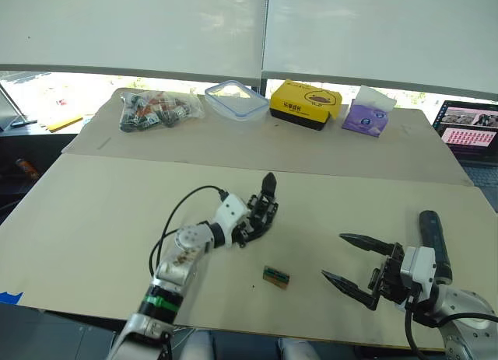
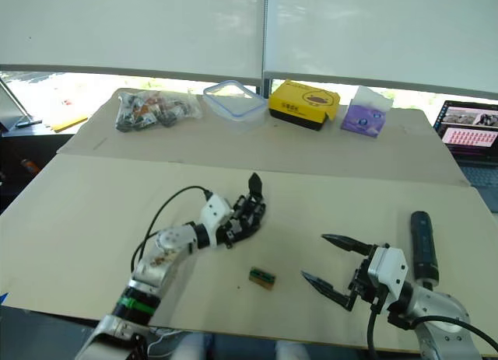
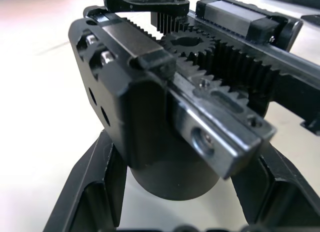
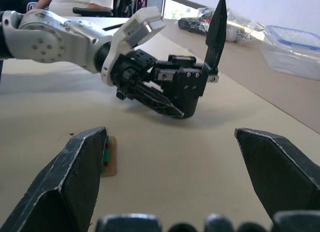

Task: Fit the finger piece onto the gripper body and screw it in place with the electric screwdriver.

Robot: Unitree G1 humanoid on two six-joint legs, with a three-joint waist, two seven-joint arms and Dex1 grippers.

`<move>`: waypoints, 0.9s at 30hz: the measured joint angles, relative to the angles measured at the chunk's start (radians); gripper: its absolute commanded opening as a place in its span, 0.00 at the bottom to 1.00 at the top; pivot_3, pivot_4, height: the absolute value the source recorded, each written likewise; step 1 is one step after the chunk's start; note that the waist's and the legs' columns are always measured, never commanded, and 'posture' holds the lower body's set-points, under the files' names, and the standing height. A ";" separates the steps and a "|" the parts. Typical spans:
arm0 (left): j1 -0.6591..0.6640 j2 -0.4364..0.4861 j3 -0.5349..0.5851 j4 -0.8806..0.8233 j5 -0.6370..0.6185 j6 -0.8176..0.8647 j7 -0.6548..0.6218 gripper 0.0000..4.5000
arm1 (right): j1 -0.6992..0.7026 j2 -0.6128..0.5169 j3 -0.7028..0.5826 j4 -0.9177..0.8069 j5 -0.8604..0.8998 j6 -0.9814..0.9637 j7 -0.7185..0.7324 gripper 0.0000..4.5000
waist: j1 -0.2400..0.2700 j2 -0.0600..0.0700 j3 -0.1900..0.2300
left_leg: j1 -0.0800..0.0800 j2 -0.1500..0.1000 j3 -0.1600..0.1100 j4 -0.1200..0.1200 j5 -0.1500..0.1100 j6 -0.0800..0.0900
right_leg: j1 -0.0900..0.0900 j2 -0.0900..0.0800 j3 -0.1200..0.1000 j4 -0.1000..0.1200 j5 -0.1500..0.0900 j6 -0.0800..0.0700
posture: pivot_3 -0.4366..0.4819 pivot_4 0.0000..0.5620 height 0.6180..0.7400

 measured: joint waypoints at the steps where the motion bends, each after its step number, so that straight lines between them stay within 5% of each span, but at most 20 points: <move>1: 0.020 -0.010 -0.010 -0.017 0.005 0.012 0.022 0.52 | 0.005 -0.001 -0.002 0.000 0.003 0.000 0.003 1.00 | 0.000 0.000 0.000 | 0.000 0.000 0.000 0.000 0.000 0.000 | 0.000 0.000 0.000 0.000 0.000 0.000 | 0.48 0.27 1.00; 10: 0.037 0.013 -0.028 -0.072 -0.006 0.071 0.054 0.52 | 0.006 -0.014 -0.013 0.000 0.027 0.003 0.021 1.00 | -0.004 0.000 0.000 | 0.000 0.000 0.000 0.000 -0.003 -0.005 | -0.001 0.000 0.000 0.000 0.000 0.000 | 0.48 0.27 1.00; 15: 0.029 0.053 -0.013 -0.065 -0.050 0.072 0.007 0.99 | 0.005 -0.017 -0.013 0.001 0.028 0.003 0.024 1.00 | -0.004 0.000 0.000 | 0.000 0.000 0.000 0.000 -0.003 -0.005 | -0.001 0.000 0.000 0.000 0.000 0.000 | 0.48 0.27 1.00; 27: -0.100 0.177 0.018 0.148 -0.129 -0.036 -0.258 0.99 | 0.012 -0.016 -0.013 0.003 0.027 0.002 0.019 1.00 | -0.002 0.000 0.000 | 0.000 0.000 0.000 0.000 -0.003 -0.005 | -0.001 0.000 0.000 0.000 0.000 0.000 | 0.48 0.27 1.00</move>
